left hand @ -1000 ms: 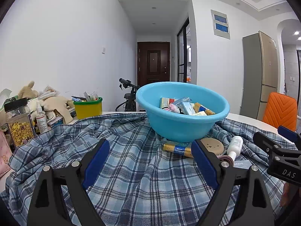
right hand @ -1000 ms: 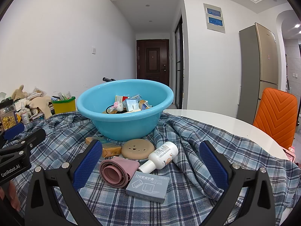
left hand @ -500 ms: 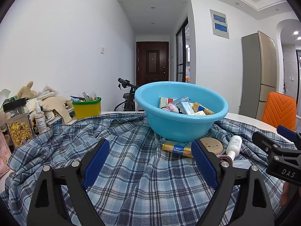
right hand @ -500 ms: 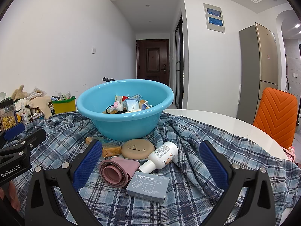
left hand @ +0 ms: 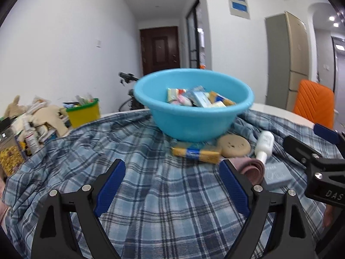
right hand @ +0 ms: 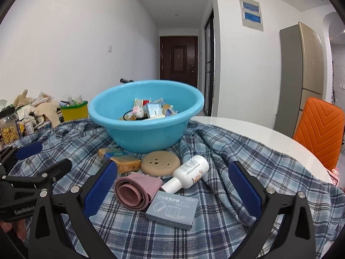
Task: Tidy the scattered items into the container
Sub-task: 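Lower the left tool toward the pink rolled mat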
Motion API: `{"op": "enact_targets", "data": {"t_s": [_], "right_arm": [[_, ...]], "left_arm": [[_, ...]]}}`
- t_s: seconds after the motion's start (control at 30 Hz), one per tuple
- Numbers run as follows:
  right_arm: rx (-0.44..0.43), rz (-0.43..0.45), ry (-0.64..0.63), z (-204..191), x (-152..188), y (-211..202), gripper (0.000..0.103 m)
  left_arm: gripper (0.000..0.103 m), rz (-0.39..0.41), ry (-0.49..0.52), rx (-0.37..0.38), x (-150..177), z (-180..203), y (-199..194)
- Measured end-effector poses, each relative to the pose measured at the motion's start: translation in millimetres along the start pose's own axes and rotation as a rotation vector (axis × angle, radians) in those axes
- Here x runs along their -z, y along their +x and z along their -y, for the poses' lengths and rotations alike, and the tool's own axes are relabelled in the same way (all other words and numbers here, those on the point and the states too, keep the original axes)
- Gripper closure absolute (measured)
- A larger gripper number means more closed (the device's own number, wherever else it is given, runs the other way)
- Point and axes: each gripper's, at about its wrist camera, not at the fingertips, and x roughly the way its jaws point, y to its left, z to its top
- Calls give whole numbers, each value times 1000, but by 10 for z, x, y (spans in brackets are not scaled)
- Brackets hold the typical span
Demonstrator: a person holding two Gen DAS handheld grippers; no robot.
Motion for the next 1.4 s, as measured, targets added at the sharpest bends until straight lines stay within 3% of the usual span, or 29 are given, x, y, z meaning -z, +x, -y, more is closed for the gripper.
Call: {"op": "enact_targets", "data": {"t_s": [0.17, 0.3, 0.47, 0.63, 0.8, 0.9, 1.1, 1.23, 1.3, 1.4], "right_arm": [[2, -8, 9, 4, 13, 20, 1], [-16, 29, 48, 130, 17, -77, 1], [52, -69, 52, 379, 53, -15, 1], [51, -134, 139, 702, 111, -3, 1], [54, -165, 172, 858, 147, -4, 1], [47, -177, 172, 870, 163, 3, 1], [41, -190, 160, 841, 179, 40, 1], [42, -196, 149, 827, 170, 46, 1], [49, -197, 141, 820, 173, 40, 1], [54, -201, 141, 821, 179, 34, 1]], "left_arm": [[13, -9, 45, 48, 2, 78, 21], [13, -74, 107, 121, -5, 194, 147], [13, -81, 256, 113, -62, 455, 202], [13, -206, 197, 215, -217, 587, 449], [12, -323, 175, 220, -251, 727, 785], [12, -381, 136, 267, -223, 798, 914], [12, -394, 161, 230, -158, 935, 990], [13, -399, 123, 244, -160, 915, 1042], [32, -384, 125, 275, -151, 893, 1013], [34, -380, 142, 273, -131, 864, 932]]}}
